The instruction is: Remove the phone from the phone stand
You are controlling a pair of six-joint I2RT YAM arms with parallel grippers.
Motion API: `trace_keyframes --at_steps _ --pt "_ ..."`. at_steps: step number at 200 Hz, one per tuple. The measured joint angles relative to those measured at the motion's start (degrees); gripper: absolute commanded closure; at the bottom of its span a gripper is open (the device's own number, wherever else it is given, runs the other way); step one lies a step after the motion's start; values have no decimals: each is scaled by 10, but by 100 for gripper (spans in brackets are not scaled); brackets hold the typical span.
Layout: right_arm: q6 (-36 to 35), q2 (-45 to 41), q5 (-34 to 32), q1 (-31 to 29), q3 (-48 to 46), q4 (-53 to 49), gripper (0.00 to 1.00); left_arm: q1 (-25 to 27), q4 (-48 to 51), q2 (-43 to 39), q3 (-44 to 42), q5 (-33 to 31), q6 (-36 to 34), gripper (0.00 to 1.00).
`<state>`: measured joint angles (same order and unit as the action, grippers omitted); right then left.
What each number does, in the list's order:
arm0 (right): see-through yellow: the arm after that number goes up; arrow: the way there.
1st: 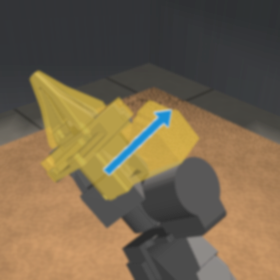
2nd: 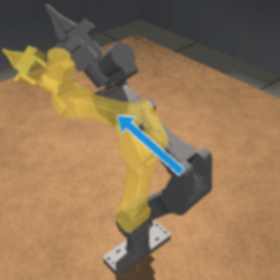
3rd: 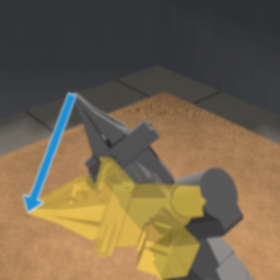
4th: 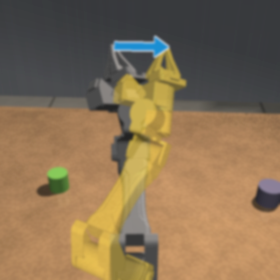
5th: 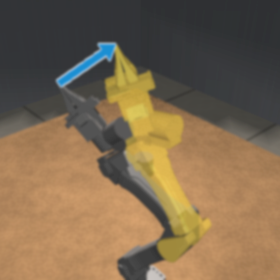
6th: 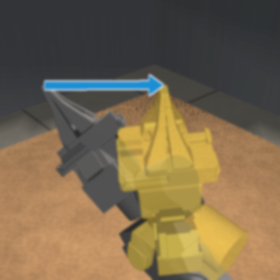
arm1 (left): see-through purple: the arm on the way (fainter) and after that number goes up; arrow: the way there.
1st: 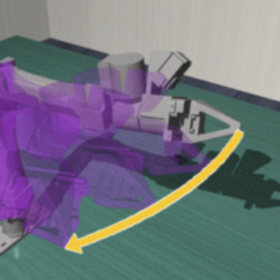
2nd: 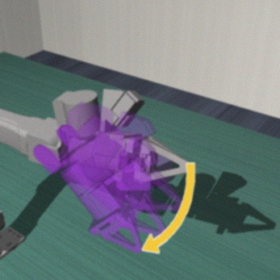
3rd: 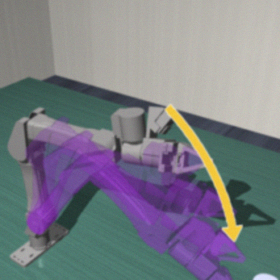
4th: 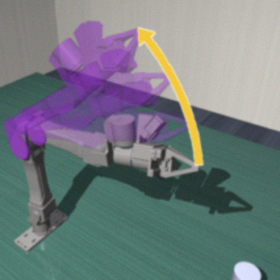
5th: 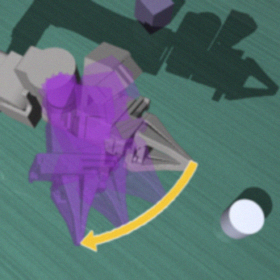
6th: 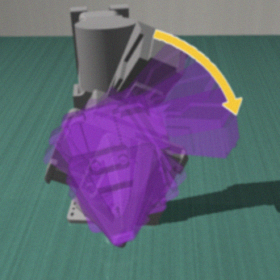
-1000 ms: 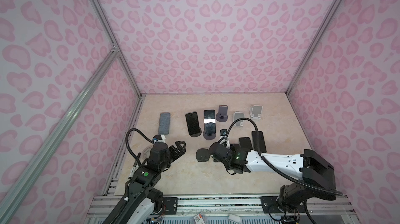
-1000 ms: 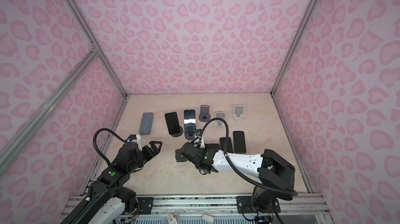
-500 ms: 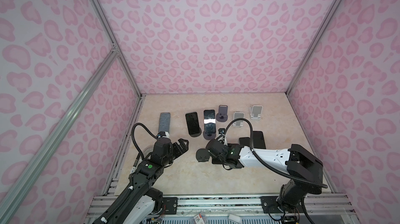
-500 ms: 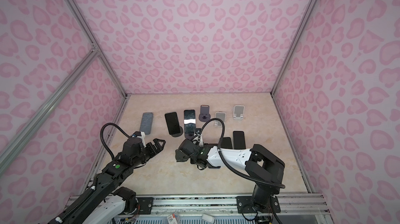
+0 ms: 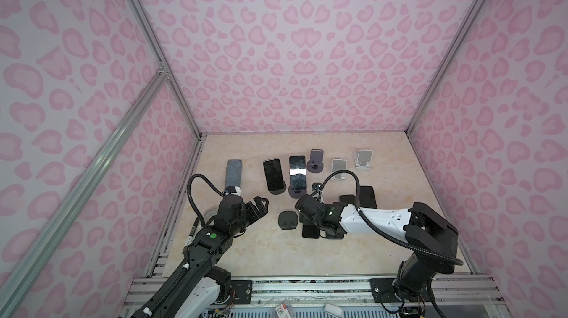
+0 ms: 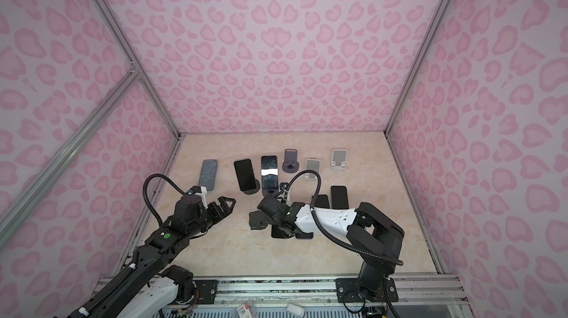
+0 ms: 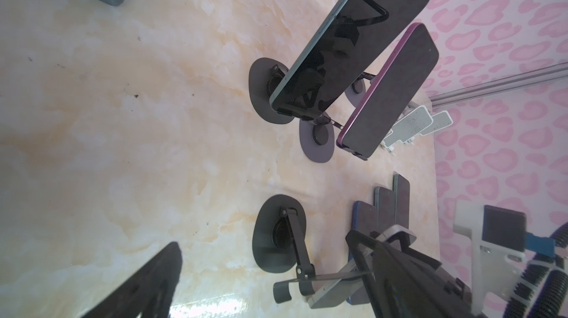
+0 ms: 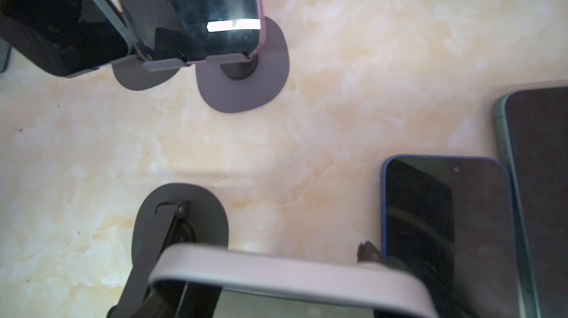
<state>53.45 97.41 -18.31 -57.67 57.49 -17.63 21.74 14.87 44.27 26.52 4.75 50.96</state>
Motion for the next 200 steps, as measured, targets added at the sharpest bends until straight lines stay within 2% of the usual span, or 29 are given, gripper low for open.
trace_keyframes --at_steps 66,200 --pt "-31 19 46 42 -3 5 28 0 -4 11 -2 0 -2 0" --pt "-42 50 62 56 -13 28 26 0 -6 -23 -1 -3 -11 0"
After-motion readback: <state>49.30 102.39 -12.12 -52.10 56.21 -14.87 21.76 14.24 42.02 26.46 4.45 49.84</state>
